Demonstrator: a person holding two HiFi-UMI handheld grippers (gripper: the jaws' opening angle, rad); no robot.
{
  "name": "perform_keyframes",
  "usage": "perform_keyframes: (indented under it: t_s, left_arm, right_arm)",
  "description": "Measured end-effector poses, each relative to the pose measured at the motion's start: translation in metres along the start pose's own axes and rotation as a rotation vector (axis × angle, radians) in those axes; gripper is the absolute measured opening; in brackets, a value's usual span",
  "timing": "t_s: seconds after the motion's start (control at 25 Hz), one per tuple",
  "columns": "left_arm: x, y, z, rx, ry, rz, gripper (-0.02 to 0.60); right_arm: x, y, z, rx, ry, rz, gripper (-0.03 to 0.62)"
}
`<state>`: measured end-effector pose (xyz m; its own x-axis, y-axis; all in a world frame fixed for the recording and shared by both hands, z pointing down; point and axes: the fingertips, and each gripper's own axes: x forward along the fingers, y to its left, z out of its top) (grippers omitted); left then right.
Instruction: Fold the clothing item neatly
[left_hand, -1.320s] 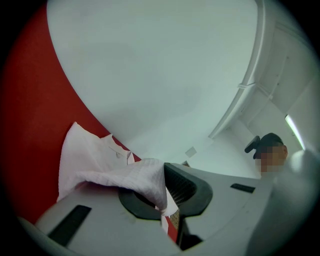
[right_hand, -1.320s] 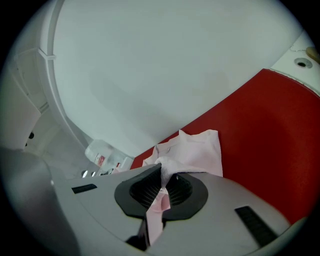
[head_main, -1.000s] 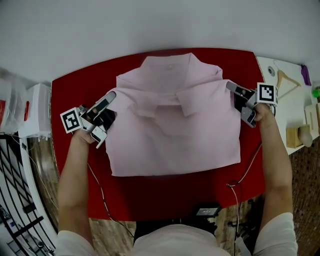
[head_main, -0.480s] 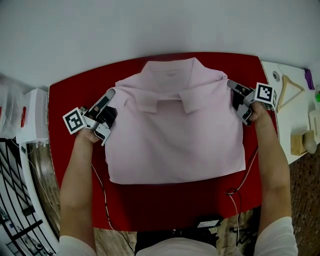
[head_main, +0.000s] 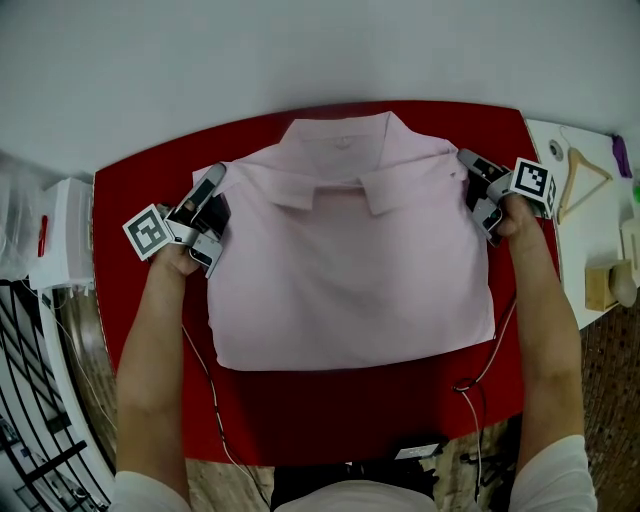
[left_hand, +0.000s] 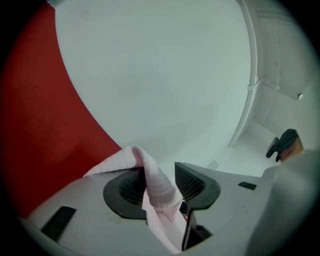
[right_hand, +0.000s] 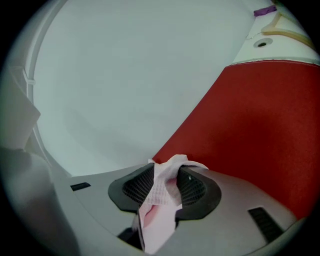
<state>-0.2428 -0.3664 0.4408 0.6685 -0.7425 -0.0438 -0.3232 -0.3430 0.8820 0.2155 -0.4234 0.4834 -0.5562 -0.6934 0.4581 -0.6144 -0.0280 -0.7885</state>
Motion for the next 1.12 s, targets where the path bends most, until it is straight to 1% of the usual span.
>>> perform_keyframes:
  t_s: [0.04, 0.12, 0.16, 0.28, 0.4, 0.48, 0.52, 0.6, 0.64, 0.68, 0.72, 0.8, 0.92, 1.0, 1.12]
  left_arm:
    - [0.002, 0.001, -0.001, 0.003, 0.001, 0.009, 0.152]
    - [0.003, 0.006, -0.002, 0.01, 0.0, 0.038, 0.183]
    - [0.004, 0.009, -0.002, 0.015, -0.001, 0.057, 0.191]
    - [0.006, 0.016, -0.002, 0.019, -0.003, 0.097, 0.195]
    - [0.01, 0.02, 0.0, 0.017, 0.003, 0.126, 0.195]
    - [0.014, 0.024, 0.001, 0.001, 0.015, 0.15, 0.195]
    - [0.015, 0.025, 0.001, -0.01, 0.016, 0.162, 0.195]
    - [0.016, 0.027, 0.0, -0.039, 0.007, 0.179, 0.194]
    - [0.017, 0.028, 0.001, -0.051, 0.001, 0.184, 0.195]
    - [0.017, 0.028, 0.001, -0.059, -0.004, 0.187, 0.195]
    - [0.017, 0.028, 0.002, -0.065, -0.007, 0.187, 0.194]
    - [0.017, 0.026, 0.003, -0.069, -0.01, 0.185, 0.193]
    - [0.016, 0.024, 0.006, -0.047, -0.008, 0.184, 0.193]
    - [0.015, 0.023, 0.005, -0.024, -0.006, 0.178, 0.193]
    - [0.014, 0.016, 0.005, 0.018, -0.011, 0.15, 0.193]
  right_arm:
    - [0.001, -0.001, 0.002, 0.011, -0.016, -0.012, 0.133]
    - [0.003, 0.001, 0.005, 0.038, -0.039, -0.025, 0.236]
    - [0.006, 0.003, 0.006, 0.049, -0.049, -0.026, 0.249]
    - [0.01, 0.006, 0.011, 0.11, -0.089, -0.035, 0.258]
    - [0.012, 0.004, 0.018, 0.202, -0.142, -0.061, 0.257]
    - [0.012, 0.005, 0.021, 0.285, -0.186, -0.069, 0.257]
    - [0.012, 0.006, 0.021, 0.337, -0.21, -0.06, 0.256]
    - [0.013, 0.009, 0.02, 0.445, -0.245, -0.003, 0.256]
    - [0.014, 0.012, 0.019, 0.486, -0.253, 0.034, 0.256]
    - [0.016, 0.015, 0.017, 0.504, -0.254, 0.067, 0.256]
    - [0.018, 0.019, 0.015, 0.493, -0.248, 0.09, 0.256]
    - [0.021, 0.024, 0.014, 0.409, -0.231, 0.1, 0.256]
    - [0.021, 0.031, 0.018, 0.226, -0.221, 0.082, 0.256]
    - [0.021, 0.038, 0.02, 0.102, -0.208, 0.089, 0.256]
    - [0.019, 0.05, 0.018, -0.043, -0.189, 0.103, 0.255]
